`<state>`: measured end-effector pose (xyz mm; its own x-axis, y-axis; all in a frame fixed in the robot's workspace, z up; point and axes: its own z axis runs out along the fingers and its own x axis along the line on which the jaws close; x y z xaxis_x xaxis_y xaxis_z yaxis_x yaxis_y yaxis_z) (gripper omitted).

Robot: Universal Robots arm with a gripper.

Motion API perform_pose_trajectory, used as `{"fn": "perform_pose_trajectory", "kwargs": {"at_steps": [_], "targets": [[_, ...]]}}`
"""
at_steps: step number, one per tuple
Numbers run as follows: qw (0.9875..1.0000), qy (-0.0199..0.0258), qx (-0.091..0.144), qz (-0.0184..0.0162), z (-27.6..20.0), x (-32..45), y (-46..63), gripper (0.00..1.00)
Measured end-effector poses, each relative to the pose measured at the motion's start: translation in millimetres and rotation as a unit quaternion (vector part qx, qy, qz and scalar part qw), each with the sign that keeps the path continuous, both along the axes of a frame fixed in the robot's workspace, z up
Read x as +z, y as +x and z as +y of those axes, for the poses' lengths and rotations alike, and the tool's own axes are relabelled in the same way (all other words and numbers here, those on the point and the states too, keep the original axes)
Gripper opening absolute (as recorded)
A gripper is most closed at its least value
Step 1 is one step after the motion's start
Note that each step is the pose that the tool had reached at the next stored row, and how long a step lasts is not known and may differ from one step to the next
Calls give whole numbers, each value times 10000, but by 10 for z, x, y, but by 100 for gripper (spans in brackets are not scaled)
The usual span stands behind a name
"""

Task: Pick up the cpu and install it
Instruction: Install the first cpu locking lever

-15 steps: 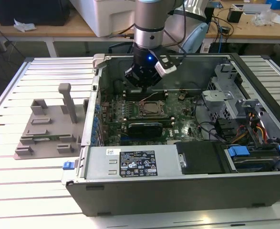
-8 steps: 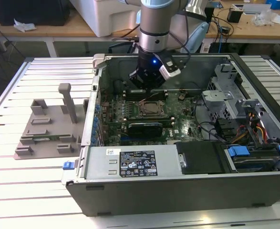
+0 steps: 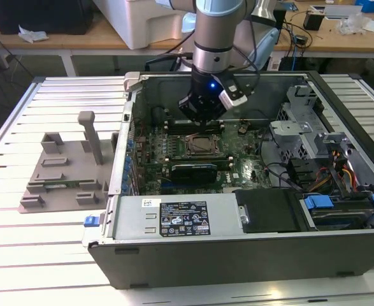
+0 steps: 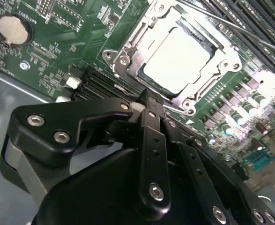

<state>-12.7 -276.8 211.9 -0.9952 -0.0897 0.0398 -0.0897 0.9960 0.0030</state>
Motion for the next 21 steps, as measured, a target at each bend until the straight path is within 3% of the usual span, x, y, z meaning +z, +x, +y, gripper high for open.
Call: {"fn": "perform_pose_trajectory", "kwargs": {"at_steps": [10, 21], "targets": [[9996, 1, -269, 3, 0, -66, 74, 11], [9996, 0, -288, 4, -16, -84, 100, 11]]}}
